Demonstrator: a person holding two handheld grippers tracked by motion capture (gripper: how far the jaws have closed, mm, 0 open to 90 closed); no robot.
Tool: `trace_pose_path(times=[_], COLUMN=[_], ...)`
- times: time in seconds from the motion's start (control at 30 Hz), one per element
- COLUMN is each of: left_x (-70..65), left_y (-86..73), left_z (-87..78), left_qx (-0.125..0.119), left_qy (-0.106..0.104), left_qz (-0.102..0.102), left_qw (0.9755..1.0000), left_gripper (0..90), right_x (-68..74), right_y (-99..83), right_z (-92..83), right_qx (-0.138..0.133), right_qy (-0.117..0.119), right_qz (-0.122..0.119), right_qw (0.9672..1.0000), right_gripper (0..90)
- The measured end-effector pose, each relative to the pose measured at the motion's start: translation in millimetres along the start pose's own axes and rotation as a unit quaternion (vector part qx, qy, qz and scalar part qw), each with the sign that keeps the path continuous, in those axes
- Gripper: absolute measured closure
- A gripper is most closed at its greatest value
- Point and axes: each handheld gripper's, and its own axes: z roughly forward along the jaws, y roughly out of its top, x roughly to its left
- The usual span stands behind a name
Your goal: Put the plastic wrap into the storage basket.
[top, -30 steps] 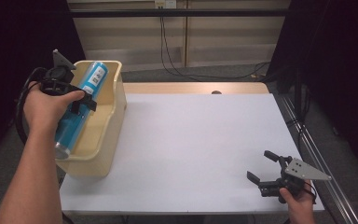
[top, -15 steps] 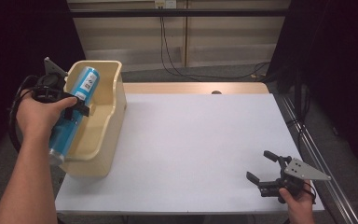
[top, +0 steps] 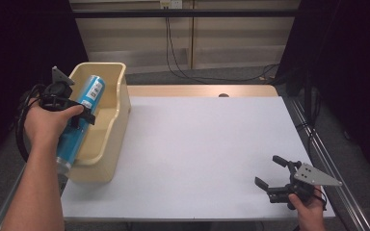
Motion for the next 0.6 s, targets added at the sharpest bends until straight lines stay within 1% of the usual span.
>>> trace_pose_path(times=[0.07,0.1,0.17,0.2,0.23,0.27,0.37,0.4,0.53,0.57,0.6], left_x=[-0.3,0.5,0.7,1.5,0.7,1.0,0.6,1.6,2.7,2.8,3.4], left_y=[-1.4,-2.0,-3.9,-4.5,-5.3,-5.7,-6.5,-7.0,-6.8,-6.8,-7.0], left_z=[1.4,1.4,3.2,3.6,5.3,6.1,9.0,11.0,12.9,13.9,14.2], left_qx=[0.001,0.004,0.000,0.005,0.003,0.007,0.007,0.008,0.008,0.011,0.014], left_qy=[0.001,-0.001,-0.002,-0.002,0.000,0.000,-0.001,-0.004,-0.001,-0.002,0.000], left_qz=[-0.003,0.000,-0.007,-0.003,-0.007,-0.004,-0.006,-0.006,-0.007,-0.015,-0.016], left_qw=[1.0000,1.0000,1.0000,1.0000,1.0000,1.0000,1.0000,0.9999,0.9999,0.9998,0.9998], left_gripper=[31.7,31.7,31.7,31.7,31.7,31.7,31.7,31.6,31.6,31.6,31.6], right_x=[0.4,0.6,1.1,1.3,1.5,1.5,1.8,1.8,1.1,1.1,0.9], right_y=[-0.1,0.1,0.5,0.6,0.7,0.7,1.0,1.0,0.6,0.5,0.3], right_z=[0.7,0.8,1.0,1.1,1.1,1.2,1.3,1.4,1.8,1.7,1.6], right_qx=[0.000,0.001,-0.001,-0.001,-0.001,-0.001,-0.001,0.000,-0.001,0.000,0.001], right_qy=[0.001,0.001,0.001,0.001,0.001,0.001,0.001,0.002,0.001,0.001,0.001], right_qz=[0.000,-0.002,-0.003,-0.003,-0.002,-0.002,-0.003,-0.003,-0.003,-0.003,-0.002], right_qw=[1.0000,1.0000,1.0000,1.0000,1.0000,1.0000,1.0000,1.0000,1.0000,1.0000,1.0000], right_gripper=[1.0,1.0,1.0,1.0,1.0,1.0,1.0,1.0,1.0,1.0,1.0])
